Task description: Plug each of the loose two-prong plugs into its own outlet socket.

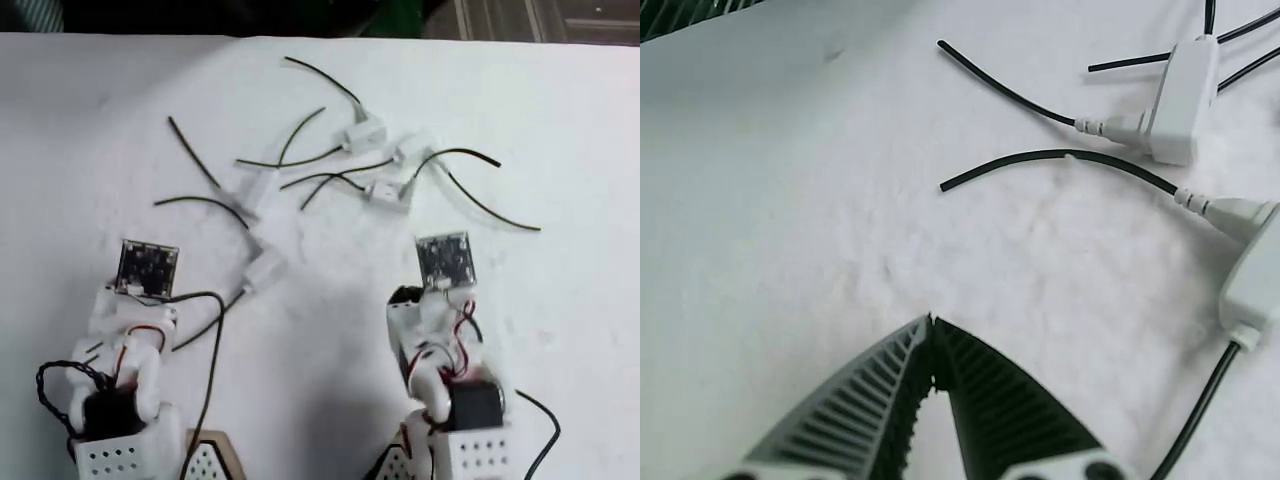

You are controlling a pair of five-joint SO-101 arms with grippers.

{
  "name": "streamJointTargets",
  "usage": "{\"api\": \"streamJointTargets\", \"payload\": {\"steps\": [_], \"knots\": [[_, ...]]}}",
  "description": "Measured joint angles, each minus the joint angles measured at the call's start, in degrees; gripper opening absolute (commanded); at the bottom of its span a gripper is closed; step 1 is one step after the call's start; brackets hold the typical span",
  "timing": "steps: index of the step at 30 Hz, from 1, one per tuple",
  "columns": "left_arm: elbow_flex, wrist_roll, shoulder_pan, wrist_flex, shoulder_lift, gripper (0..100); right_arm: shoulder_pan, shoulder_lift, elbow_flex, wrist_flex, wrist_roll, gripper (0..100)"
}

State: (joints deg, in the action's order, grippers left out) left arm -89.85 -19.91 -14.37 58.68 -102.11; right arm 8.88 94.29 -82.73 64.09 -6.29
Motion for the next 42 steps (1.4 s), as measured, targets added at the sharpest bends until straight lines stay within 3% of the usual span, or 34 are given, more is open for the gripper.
{"api": "streamJointTargets", "payload": {"steps": [3, 13, 22, 34, 42], "knots": [[-1.14, 0.0, 1.23, -0.26, -0.18, 2, -0.35, 7.47, -4.75, 0.35, -0.44, 1.9], [-7.38, 0.0, 9.41, -5.27, -0.09, 3, -0.18, 8.26, -10.73, 0.7, -0.44, 1.9], [-7.38, 0.0, 12.04, -5.19, 0.0, 3, -0.18, 8.35, -13.54, 3.16, -0.53, 1.9], [-7.38, 0.0, 12.04, 12.66, 0.0, 3, -0.18, 8.35, -13.54, 8.53, -0.53, 2.0], [-7.38, 0.0, 12.04, 13.63, -0.26, 3, -0.18, 8.35, -13.54, 8.53, -0.53, 2.1]]}}
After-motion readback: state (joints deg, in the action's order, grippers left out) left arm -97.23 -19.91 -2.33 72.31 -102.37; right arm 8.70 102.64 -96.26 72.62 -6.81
